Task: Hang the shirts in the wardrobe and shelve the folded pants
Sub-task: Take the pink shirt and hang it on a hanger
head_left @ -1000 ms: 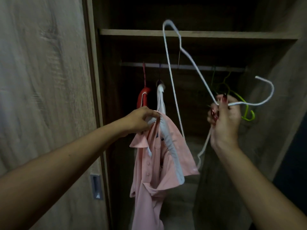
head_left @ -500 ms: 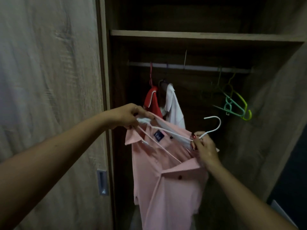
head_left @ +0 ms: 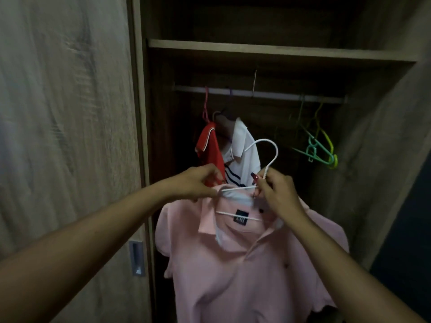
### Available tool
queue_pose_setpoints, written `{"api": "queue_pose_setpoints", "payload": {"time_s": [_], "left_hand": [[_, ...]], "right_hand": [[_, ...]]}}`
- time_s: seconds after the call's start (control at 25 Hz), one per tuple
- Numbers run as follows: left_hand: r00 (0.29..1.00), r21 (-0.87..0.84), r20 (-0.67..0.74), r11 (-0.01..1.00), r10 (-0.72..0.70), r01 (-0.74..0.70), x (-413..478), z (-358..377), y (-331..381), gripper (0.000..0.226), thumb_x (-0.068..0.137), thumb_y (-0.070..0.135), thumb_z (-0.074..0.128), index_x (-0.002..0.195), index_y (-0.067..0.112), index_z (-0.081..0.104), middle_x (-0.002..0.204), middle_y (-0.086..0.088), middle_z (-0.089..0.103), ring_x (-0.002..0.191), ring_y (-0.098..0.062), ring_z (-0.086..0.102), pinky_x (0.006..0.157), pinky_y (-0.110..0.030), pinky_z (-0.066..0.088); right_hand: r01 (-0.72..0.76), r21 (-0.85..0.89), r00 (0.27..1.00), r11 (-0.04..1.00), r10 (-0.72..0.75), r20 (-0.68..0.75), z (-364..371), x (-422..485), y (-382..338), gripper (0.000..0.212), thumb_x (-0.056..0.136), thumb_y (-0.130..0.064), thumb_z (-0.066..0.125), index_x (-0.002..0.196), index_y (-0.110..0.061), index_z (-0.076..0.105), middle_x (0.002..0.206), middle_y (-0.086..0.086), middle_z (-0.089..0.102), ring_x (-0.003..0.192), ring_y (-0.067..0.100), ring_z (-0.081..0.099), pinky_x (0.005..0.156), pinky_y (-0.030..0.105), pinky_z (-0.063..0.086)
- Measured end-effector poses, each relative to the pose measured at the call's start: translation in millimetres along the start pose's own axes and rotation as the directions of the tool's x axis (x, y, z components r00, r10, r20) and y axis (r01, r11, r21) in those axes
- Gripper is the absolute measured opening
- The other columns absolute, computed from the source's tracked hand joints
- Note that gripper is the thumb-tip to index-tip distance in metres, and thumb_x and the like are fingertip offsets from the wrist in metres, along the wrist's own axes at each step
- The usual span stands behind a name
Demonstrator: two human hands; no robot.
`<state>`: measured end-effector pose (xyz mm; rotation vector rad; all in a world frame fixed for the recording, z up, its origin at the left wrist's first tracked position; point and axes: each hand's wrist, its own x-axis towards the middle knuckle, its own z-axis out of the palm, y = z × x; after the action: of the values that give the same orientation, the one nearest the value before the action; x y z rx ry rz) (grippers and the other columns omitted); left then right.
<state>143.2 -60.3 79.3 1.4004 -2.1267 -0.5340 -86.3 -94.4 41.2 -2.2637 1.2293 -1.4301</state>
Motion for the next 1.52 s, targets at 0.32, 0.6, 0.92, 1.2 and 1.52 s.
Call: {"api": "queue_pose_setpoints", "payload": {"time_s": [0.32, 0.6, 0.92, 1.2, 1.52], "left_hand": [[0.964, 0.246, -0.13, 0.949, 0.232, -0.196, 8.6, 24.6, -34.6, 0.022, 0.092, 0.036, 0.054, 0.085, 0.017, 0.061, 0.068, 0.007, 0.057, 0.057, -0.002, 0.05, 0.056, -0.018, 0.037], [0.899, 0.162, -0.35, 0.962, 0.265, -0.221, 27.4, 13.9, -32.1, 0.048, 0.082, 0.058, 0.043, 0.079, 0.015, 0.064, 0.058, 0.006, 0.053, 0.053, -0.004, 0.046, 0.052, -0.02, 0.034], [0.884, 0.137, -0.369, 0.957, 0.288, -0.254, 54.1, -3.7, -24.6, 0.021, 0.092, 0.036, 0.055, 0.073, 0.028, 0.06, 0.058, 0.011, 0.056, 0.055, -0.002, 0.051, 0.05, -0.014, 0.034], [0.864, 0.21, -0.327, 0.921, 0.382, -0.328, 64.1, 25.9, -7.7, 0.046, 0.084, 0.057, 0.042, 0.079, 0.016, 0.062, 0.064, -0.001, 0.06, 0.059, -0.014, 0.056, 0.056, -0.036, 0.043], [0.869, 0.362, -0.309, 0.892, 0.387, -0.269, 47.6, 34.1, -19.5, 0.027, 0.086, 0.053, 0.046, 0.077, 0.029, 0.051, 0.058, 0.007, 0.053, 0.055, -0.008, 0.052, 0.051, -0.034, 0.043]], "right_hand": [[-0.024, 0.109, 0.996, 0.994, 0.014, 0.092, -29.5, 15.1, -11.1, 0.022, 0.093, -0.016, 0.054, 0.073, -0.015, 0.061, 0.06, -0.002, 0.067, 0.054, 0.0, 0.061, 0.055, 0.012, 0.044], [-0.093, -0.135, 0.886, 0.986, 0.144, 0.441, -110.1, 26.3, 19.5, 0.011, 0.092, -0.019, 0.058, 0.097, -0.023, 0.066, 0.1, -0.003, 0.068, 0.092, 0.008, 0.063, 0.086, 0.033, 0.051], [-0.097, -0.013, 0.971, 0.995, 0.098, 0.22, -142.5, 8.4, 43.8, 0.039, 0.091, 0.007, 0.046, 0.091, -0.026, 0.066, 0.092, -0.009, 0.068, 0.086, -0.006, 0.061, 0.078, 0.015, 0.045], [-0.559, -0.049, 0.789, 0.828, 0.549, 0.277, -131.8, 18.4, 38.0, 0.037, 0.087, -0.031, 0.064, 0.078, 0.004, 0.07, 0.069, 0.014, 0.063, 0.061, 0.023, 0.055, 0.061, 0.032, 0.041], [-0.728, 0.041, 0.675, 0.684, 0.706, 0.216, -106.2, 31.0, 40.9, 0.022, 0.091, -0.005, 0.056, 0.07, -0.007, 0.057, 0.065, 0.009, 0.055, 0.058, 0.016, 0.052, 0.048, 0.026, 0.045]]}}
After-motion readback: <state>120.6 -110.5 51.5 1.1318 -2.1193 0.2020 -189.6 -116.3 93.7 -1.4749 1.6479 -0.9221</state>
